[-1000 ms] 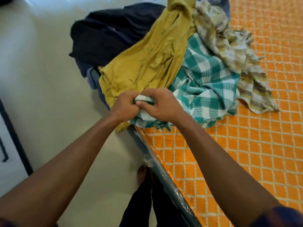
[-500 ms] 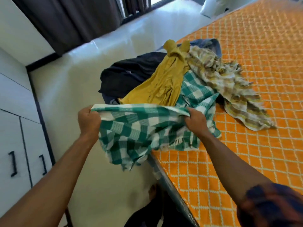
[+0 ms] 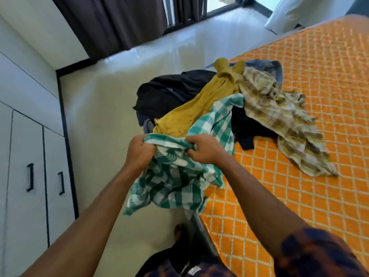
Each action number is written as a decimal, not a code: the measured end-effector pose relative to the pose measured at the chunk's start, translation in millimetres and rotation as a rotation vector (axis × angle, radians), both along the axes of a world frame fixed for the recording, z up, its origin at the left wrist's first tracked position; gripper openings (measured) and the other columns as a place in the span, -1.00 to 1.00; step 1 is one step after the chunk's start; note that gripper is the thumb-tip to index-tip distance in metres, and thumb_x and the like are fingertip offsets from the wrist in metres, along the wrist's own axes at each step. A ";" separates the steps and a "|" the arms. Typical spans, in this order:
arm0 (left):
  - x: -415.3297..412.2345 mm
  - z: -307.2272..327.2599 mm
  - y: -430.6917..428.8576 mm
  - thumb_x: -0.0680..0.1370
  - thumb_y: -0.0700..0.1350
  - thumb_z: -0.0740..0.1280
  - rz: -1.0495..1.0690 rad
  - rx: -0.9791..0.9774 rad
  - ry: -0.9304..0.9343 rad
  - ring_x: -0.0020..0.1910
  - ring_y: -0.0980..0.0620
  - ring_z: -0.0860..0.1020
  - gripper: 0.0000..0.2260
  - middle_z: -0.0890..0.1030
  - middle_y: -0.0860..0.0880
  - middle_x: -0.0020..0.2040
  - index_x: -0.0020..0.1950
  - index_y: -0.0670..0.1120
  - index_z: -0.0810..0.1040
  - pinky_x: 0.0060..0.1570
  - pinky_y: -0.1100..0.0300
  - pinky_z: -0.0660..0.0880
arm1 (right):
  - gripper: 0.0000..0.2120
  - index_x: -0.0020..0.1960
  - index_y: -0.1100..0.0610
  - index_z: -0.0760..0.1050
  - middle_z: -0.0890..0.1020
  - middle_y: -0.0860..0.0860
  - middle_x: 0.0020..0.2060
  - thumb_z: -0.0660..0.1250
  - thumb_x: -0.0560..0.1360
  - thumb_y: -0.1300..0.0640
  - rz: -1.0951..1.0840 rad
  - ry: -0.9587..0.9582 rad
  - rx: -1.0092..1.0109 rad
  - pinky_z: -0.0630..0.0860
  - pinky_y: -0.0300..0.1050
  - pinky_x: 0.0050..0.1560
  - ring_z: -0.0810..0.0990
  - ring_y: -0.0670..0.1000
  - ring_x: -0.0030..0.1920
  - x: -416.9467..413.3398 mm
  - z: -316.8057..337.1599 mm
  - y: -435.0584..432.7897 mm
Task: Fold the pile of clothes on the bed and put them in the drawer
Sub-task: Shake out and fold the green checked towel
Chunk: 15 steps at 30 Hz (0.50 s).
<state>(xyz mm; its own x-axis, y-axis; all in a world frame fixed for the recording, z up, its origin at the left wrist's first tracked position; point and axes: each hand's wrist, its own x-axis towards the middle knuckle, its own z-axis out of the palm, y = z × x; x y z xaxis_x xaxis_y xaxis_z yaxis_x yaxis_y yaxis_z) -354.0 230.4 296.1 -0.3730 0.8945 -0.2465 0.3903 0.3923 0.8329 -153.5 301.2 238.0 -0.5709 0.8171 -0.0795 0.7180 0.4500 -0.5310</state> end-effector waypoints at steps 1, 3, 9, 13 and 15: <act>7.2 5.6 -1.7 0.24 -0.34 0.27 -0.014 -0.067 -0.074 -0.45 0.09 0.50 -0.77 0.58 0.05 -0.43 -0.18 -0.26 0.64 -0.46 0.26 0.39 | -0.70 -0.12 0.14 0.58 0.58 0.12 -0.33 0.21 0.36 -0.04 0.010 -0.053 -0.019 0.50 -0.01 -0.28 0.54 0.19 -0.29 4.5 -4.8 -0.2; 18.5 9.8 -3.5 0.06 -0.29 0.25 -0.121 -0.134 -0.168 -0.35 -0.05 0.48 -0.56 0.55 -0.13 -0.31 -0.11 -0.42 0.57 -0.42 0.22 0.37 | -0.81 -0.37 0.10 0.34 0.39 0.07 -0.49 0.17 0.30 -0.01 0.032 -0.108 0.029 0.30 -0.09 -0.37 0.37 0.14 -0.41 8.2 -7.3 -3.2; 37.2 24.7 -3.6 0.05 -0.26 0.24 -0.164 -0.153 -0.344 -0.30 -0.12 0.44 -0.62 0.53 -0.17 -0.28 -0.16 -0.32 0.54 -0.41 0.21 0.38 | -0.78 -0.42 -0.02 0.18 0.30 -0.05 -0.45 0.25 0.22 0.05 0.093 0.019 0.094 0.15 -0.04 -0.27 0.29 0.11 -0.28 8.9 -7.1 3.3; 29.9 27.7 6.1 0.51 -0.09 0.40 -0.154 -0.078 -0.303 -0.21 0.02 0.63 -0.84 0.69 -0.05 -0.16 0.02 -0.14 0.65 -0.19 0.18 0.54 | -0.83 -0.11 0.05 0.47 0.53 0.01 -0.25 0.37 0.33 0.06 0.031 0.362 -0.057 0.38 -0.01 -0.29 0.49 0.08 -0.23 -5.0 -0.1 0.7; 32.8 29.6 7.6 0.60 0.05 0.38 -0.249 -0.074 -0.133 -0.19 0.13 0.66 -0.89 0.71 0.05 -0.16 -0.03 0.05 0.65 -0.14 0.21 0.57 | -0.88 -0.15 0.10 0.45 0.53 0.02 -0.33 0.32 0.33 0.12 -0.123 0.416 0.076 0.35 -0.02 -0.35 0.50 0.13 -0.29 -11.3 3.8 -0.7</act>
